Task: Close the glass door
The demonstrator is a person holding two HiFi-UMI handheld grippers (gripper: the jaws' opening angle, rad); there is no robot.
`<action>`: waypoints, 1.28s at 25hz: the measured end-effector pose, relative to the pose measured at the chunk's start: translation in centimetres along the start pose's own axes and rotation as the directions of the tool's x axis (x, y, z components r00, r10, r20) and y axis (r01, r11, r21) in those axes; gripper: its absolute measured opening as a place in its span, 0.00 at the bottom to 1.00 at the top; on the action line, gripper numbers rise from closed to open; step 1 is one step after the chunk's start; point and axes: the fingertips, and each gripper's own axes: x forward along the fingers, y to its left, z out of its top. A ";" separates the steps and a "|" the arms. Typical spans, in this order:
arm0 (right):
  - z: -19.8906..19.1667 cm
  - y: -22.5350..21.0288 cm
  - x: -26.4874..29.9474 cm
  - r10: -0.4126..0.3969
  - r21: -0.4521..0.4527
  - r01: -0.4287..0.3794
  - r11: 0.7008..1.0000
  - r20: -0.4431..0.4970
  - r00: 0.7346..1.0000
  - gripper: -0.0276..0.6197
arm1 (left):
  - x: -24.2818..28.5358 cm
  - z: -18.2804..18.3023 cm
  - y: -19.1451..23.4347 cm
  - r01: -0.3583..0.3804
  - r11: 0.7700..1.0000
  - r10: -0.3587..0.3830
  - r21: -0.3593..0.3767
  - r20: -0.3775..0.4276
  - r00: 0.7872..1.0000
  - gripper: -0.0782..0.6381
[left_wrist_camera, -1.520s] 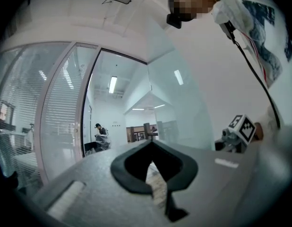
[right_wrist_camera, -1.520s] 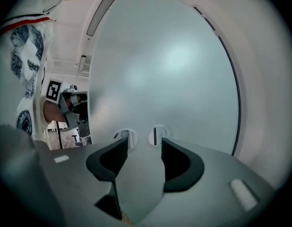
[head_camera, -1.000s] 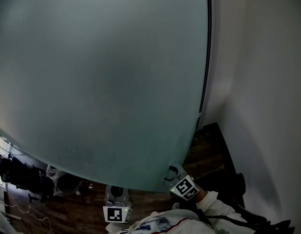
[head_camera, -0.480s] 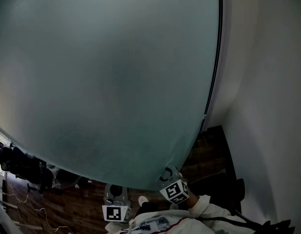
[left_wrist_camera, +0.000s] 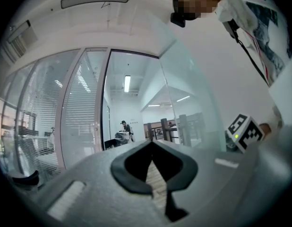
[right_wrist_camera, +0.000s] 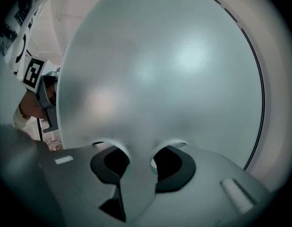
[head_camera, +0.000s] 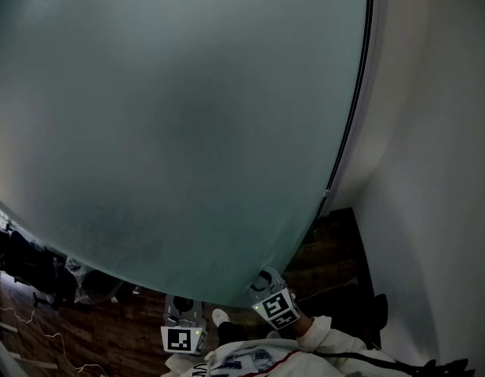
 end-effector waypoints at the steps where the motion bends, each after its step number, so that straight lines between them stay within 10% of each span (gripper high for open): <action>1: 0.1 0.0 0.3 -0.002 0.003 0.002 1.000 -0.001 1.000 0.26 | 0.3 -0.1 0.2 0.008 1.000 -0.008 -0.005 0.003 1.000 0.11; 32: 3.0 -2.5 13.9 -0.177 0.046 0.179 0.983 -0.036 0.984 0.24 | 4.6 -3.7 18.7 0.013 0.998 -0.014 -0.065 -0.017 1.000 0.11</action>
